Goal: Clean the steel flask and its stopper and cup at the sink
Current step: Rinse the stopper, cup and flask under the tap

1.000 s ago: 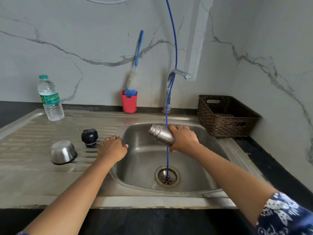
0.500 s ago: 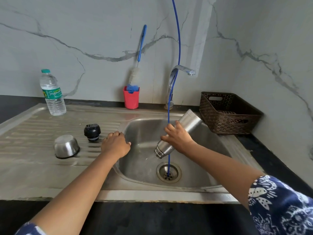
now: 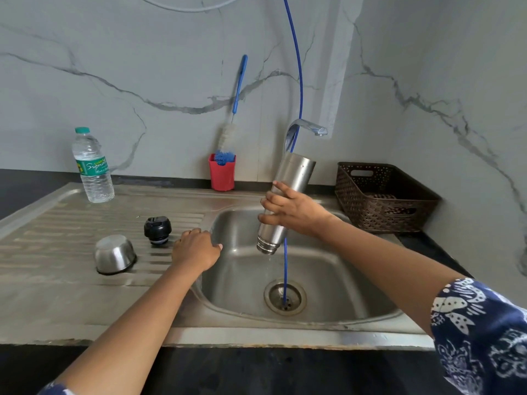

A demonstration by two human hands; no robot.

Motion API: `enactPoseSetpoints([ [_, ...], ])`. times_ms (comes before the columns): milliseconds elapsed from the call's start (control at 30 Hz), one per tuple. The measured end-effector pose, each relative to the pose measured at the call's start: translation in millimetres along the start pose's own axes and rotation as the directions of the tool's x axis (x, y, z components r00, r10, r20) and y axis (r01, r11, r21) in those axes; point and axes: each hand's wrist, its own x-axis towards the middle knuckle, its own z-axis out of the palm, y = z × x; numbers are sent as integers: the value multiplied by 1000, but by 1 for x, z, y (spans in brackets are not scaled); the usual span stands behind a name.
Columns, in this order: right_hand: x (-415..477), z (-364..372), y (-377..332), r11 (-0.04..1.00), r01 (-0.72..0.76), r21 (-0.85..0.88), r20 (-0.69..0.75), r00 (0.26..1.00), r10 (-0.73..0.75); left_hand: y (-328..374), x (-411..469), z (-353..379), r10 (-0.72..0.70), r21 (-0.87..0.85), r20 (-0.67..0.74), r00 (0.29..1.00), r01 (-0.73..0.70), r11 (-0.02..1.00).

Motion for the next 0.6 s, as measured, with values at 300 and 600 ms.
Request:
enactPoseSetpoints([
  [300, -5, 2, -3, 997, 12, -76, -68, 998, -17, 0, 1, 3, -3, 2, -7, 1000, 3, 1000],
  [600, -10, 1, -7, 981, -114, 155, -181, 973, 141, 2, 0, -3, 16, -118, -36, 999, -20, 993],
])
